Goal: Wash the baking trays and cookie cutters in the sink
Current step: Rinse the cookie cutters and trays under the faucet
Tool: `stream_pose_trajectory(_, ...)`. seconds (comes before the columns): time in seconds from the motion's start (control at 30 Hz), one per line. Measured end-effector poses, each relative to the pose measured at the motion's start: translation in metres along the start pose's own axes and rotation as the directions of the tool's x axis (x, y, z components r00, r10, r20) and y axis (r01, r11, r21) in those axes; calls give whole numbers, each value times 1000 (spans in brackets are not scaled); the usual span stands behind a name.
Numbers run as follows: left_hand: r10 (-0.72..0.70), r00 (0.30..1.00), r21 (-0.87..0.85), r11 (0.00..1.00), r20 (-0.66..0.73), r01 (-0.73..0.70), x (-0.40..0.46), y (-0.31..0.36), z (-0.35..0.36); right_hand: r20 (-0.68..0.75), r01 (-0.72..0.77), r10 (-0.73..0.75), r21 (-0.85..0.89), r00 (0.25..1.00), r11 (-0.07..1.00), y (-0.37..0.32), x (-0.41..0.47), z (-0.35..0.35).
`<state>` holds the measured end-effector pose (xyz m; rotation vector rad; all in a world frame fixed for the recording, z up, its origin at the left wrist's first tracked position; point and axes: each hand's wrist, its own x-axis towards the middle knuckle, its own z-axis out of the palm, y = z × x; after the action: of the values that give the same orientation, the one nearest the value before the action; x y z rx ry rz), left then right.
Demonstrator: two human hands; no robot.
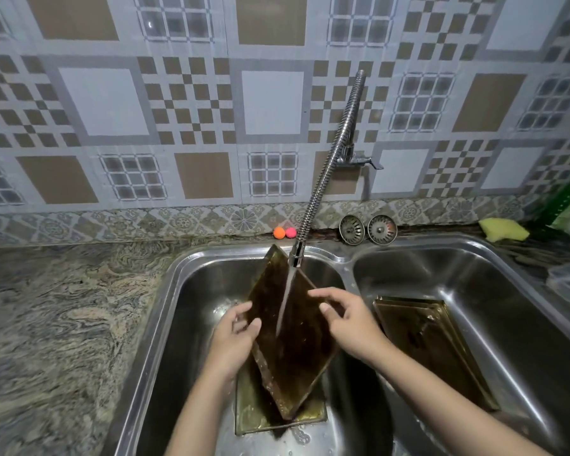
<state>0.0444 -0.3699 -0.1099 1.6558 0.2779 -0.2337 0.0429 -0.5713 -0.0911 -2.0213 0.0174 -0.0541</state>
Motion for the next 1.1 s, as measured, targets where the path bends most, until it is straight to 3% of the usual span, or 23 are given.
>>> stream_pose_trajectory(0.1,5,976,-192,981,216,37,-9,20,12,47,55,-43,-271,998,961,-4,-14,16)
stream_pose_trajectory(0.17,-24,927,-266,955,375,132,-12,27,15,109,145,-115,-331,987,933,-6,-22,23)
stream_pose_trajectory(0.23,-12,905,-335,927,425,170,-10,27,16,174,241,-193,-328,966,913,-9,-29,27)
stream_pose_trajectory(0.37,-44,940,-483,849,339,214,-8,23,16,208,369,-314,-332,926,868,-11,-33,24)
stream_pose_trajectory(0.47,-34,974,-595,787,222,163,-10,21,15,270,486,-416,-301,868,820,-13,-37,23)
stream_pose_trajectory(0.57,-7,997,-581,812,83,54,-12,23,17,349,592,-490,-309,799,745,-12,-40,24)
stream_pose_trajectory(0.63,-50,999,-558,828,21,53,-11,19,17,382,624,-509,-295,771,724,-16,-42,24)
stream_pose_trajectory(0.73,-106,994,-604,793,0,84,-9,12,14,484,617,-456,-249,747,747,-19,-40,24)
stream_pose_trajectory(0.83,-91,996,-681,728,19,80,-9,7,14,520,509,-281,-372,807,776,-15,-28,23)
stream_pose_trajectory(1.0,-52,996,-693,715,74,89,-12,-1,16,331,235,30,-729,943,643,-3,16,3)
stream_pose_trajectory(1.1,-17,996,-705,705,92,78,-14,-4,27,296,228,15,-764,955,603,-6,20,13)
